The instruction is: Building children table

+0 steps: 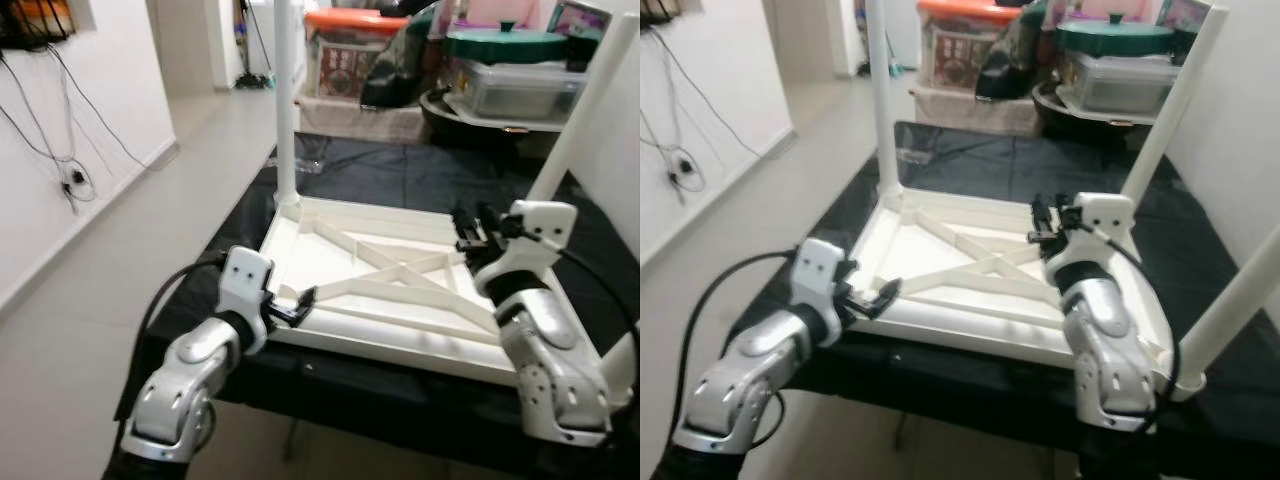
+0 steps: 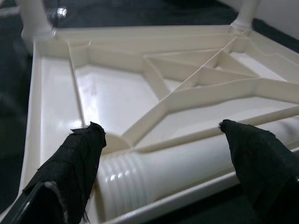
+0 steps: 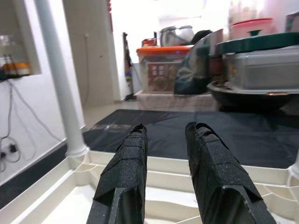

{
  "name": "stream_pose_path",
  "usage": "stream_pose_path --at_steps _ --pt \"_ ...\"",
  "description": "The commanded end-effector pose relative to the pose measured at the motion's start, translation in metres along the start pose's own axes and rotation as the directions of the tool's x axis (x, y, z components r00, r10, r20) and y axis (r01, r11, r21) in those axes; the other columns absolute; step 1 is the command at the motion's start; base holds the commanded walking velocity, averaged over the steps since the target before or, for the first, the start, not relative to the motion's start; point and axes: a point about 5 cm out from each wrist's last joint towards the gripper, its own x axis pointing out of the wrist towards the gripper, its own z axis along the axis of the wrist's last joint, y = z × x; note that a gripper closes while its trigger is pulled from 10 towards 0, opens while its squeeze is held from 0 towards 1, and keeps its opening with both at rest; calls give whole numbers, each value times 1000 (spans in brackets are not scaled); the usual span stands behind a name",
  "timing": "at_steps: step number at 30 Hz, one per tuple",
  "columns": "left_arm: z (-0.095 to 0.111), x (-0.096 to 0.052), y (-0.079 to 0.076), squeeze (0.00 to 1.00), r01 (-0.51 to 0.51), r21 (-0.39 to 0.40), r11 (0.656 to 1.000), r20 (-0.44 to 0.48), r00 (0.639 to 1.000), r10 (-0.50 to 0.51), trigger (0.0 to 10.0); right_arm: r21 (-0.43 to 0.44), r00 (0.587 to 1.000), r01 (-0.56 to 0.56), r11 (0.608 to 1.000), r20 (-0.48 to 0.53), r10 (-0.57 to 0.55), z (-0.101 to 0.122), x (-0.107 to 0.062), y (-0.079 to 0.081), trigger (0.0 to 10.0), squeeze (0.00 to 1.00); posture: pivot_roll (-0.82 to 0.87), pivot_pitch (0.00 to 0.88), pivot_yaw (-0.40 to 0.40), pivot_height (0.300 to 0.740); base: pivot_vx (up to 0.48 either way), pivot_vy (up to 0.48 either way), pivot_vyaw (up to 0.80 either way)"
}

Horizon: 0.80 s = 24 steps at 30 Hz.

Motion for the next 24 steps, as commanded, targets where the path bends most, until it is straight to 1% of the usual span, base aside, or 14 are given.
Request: stream_pose_path --at_steps 1,2,3,5,6,7,9,11,12,16,17,18,19,24 --pt "-7 0 6 0 15 -39 999 -65 998 -17 10000 7 1000 -6 1000 -4 7 1 -1 3 10000 0 154 43 -92 740 0 0 0" --pt "-7 0 6 0 15 -39 999 -65 998 -17 10000 7 1000 -6 1000 -4 7 1 -1 3 10000 0 154 43 -92 740 0 0 0" --pt "-9 0 10 0 22 -51 998 -94 995 -26 10000 9 1000 -4 1000 -6 4 1 -2 4 10000 0 154 56 -89 740 0 0 0" --pt "-9 0 10 0 22 -51 998 -94 995 -26 10000 9 1000 -4 1000 -6 4 1 -2 4 10000 0 154 56 -89 740 0 0 0" --pt "-10 0 15 0 34 -73 997 -119 992 -42 10000 10 1000 3 1000 -14 -2 -1 -3 4 10000 0 154 64 -88 740 0 0 0" --pt "-10 0 15 0 34 -73 997 -119 992 -42 10000 10 1000 3 1000 -14 -2 -1 -3 4 10000 0 154 64 -88 740 0 0 0" --pt "-14 2 25 0 23 -109 994 -161 986 -41 10000 14 999 14 1000 -32 -14 -4 -6 3 10000 0 158 79 -88 740 0 0 0" --pt "-14 3 27 0 21 -118 993 -167 985 -41 10000 15 999 18 1000 -38 -18 -5 -6 3 10000 0 158 79 -88 740 0 0 0" --pt "-14 4 28 0 33 -123 992 -178 983 -54 10000 14 999 21 1000 -43 -20 -6 -6 3 10000 0 157 100 -87 740 0 0 0" --pt "-14 5 29 0 55 -144 988 -200 976 -83 10000 11 999 25 1000 -48 -24 -6 -7 4 10000 0 154 108 -84 740 0 0 0" --pt "-15 5 30 0 68 -165 984 -222 969 -104 10000 8 998 28 1000 -52 -28 -5 -7 4 10000 0 153 113 -82 740 0 0 0" --pt "-15 5 30 0 68 -165 984 -222 969 -104 10000 8 998 28 1000 -52 -28 -5 -7 4 10000 0 153 113 -82 740 0 0 0" --pt "-14 5 29 0 73 -185 980 -229 967 -116 10000 6 998 30 1000 -54 -30 -5 -7 4 10000 0 153 116 -81 740 0 0 0" --pt "-13 6 25 0 95 -197 976 -235 962 -141 10000 4 998 37 999 -57 -36 -6 -8 4 10000 0 155 118 -79 740 0 0 0"
